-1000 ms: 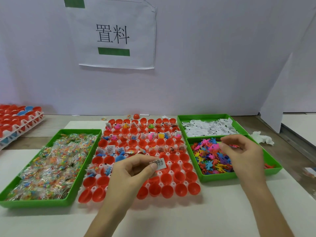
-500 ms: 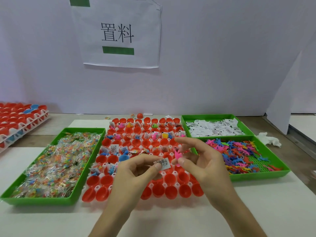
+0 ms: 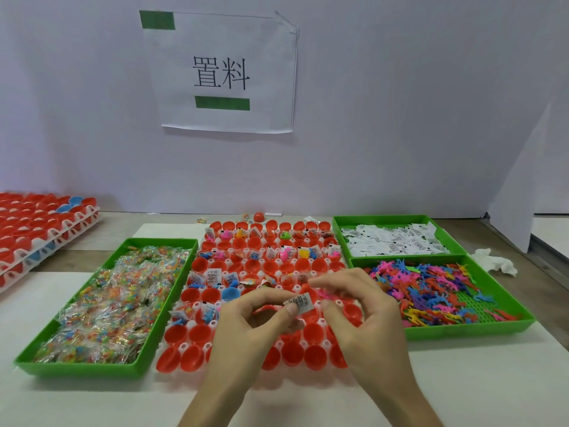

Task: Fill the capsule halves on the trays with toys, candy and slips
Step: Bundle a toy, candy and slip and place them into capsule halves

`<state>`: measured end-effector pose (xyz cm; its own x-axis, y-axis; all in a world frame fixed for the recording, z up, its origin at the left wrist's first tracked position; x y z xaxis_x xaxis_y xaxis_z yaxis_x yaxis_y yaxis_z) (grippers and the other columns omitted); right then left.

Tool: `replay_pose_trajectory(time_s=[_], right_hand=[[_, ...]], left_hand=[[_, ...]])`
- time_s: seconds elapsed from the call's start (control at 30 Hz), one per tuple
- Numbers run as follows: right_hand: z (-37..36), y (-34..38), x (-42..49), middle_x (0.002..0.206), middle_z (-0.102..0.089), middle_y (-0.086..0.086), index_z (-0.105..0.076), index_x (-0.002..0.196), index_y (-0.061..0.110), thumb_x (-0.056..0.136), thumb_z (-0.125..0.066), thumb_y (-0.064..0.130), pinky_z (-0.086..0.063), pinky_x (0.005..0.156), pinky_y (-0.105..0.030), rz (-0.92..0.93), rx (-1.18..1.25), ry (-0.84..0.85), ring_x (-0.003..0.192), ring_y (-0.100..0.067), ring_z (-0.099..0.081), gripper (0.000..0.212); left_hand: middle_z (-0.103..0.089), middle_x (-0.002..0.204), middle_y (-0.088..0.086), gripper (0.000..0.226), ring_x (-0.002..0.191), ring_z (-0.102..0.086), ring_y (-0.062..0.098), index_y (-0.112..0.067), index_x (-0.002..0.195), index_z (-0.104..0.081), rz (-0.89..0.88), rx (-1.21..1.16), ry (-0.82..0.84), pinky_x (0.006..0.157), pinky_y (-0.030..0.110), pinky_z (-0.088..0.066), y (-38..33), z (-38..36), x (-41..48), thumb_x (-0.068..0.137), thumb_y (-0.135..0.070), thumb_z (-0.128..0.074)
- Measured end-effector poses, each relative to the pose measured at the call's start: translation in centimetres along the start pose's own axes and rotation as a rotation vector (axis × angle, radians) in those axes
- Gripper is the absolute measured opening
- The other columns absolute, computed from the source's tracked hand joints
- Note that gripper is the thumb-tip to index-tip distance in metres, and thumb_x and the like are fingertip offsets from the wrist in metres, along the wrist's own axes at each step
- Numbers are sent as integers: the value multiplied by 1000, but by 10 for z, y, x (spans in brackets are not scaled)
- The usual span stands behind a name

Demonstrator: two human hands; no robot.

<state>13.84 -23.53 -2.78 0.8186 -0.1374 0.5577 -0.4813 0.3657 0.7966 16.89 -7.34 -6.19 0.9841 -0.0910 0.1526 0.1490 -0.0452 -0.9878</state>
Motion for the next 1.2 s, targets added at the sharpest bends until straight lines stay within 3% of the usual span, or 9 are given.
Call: replay_pose_trajectory(time_s=[0.1,0.23,0.37,0.47,0.57,0.77,1.03,1.2], right_hand=[[-4,1,-1,96,-67,10,-76,96,32,83,-67,3,-48,75,-18,-10,24,24,89,-15,-64,33],[-9,-2,-4,95,-61,8,-74,106,38,88,-68,-3,-52,71,-19,-51,88,76,86,-18,-63,46],[-12,-4,-5,92,-69,5,-73,93,33,85,-70,9,-58,71,-30,-89,133,70,83,-21,-70,26],[-11,-9,-5,86,-72,4,-70,88,30,84,-75,2,-57,69,-36,-115,102,63,79,-21,-70,29],[-10,-10,-4,84,-72,3,-69,87,31,81,-77,0,-56,65,-33,-127,92,55,74,-19,-68,33],[-11,-10,-3,84,-74,1,-74,88,32,85,-77,11,-57,72,-38,-140,120,107,80,-20,-70,22],[-13,-7,-1,92,-67,4,-74,82,31,78,-75,30,-57,70,-32,-141,145,138,85,-19,-67,4],[-16,-12,-2,91,-73,-3,-73,80,28,83,-77,9,-58,74,-29,-218,254,210,84,-20,-72,19]], left_hand=[[-77,80,5,17,73,-76,21,-27,86,-80,-11,1,4,66,20,-58,-1,0,0,84,-11,-76],[-77,82,2,20,73,-76,21,-28,84,-80,-9,13,9,67,23,-59,0,0,1,84,-8,-75],[-77,83,2,8,76,-76,22,-25,84,-81,-11,-22,33,67,26,-61,-2,-1,1,77,-22,-77],[-76,84,2,15,77,-76,22,-24,84,-81,-5,-41,34,67,27,-61,-2,-1,1,70,-32,-78],[-76,87,8,16,80,-76,28,-18,86,-81,42,-118,39,69,31,-62,1,1,2,72,-25,-79],[-76,92,17,27,85,-76,33,-13,90,-82,110,-248,48,71,31,-61,5,2,3,66,-25,-82],[-75,89,21,32,81,-75,31,-5,91,-80,193,-358,101,68,30,-60,6,0,3,64,-22,-83],[-75,85,19,30,78,-75,28,-7,93,-81,162,-303,155,71,29,-60,2,-1,3,69,-26,-80]])
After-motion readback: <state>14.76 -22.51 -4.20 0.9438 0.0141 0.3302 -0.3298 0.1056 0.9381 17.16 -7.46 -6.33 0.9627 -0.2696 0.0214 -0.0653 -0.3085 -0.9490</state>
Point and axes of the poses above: each hand's wrist, its own x-axis towards the middle knuckle, its own z-axis out of the back of the hand, y = z × x, the point moved 6 cm from there along x, towards the middle knuckle
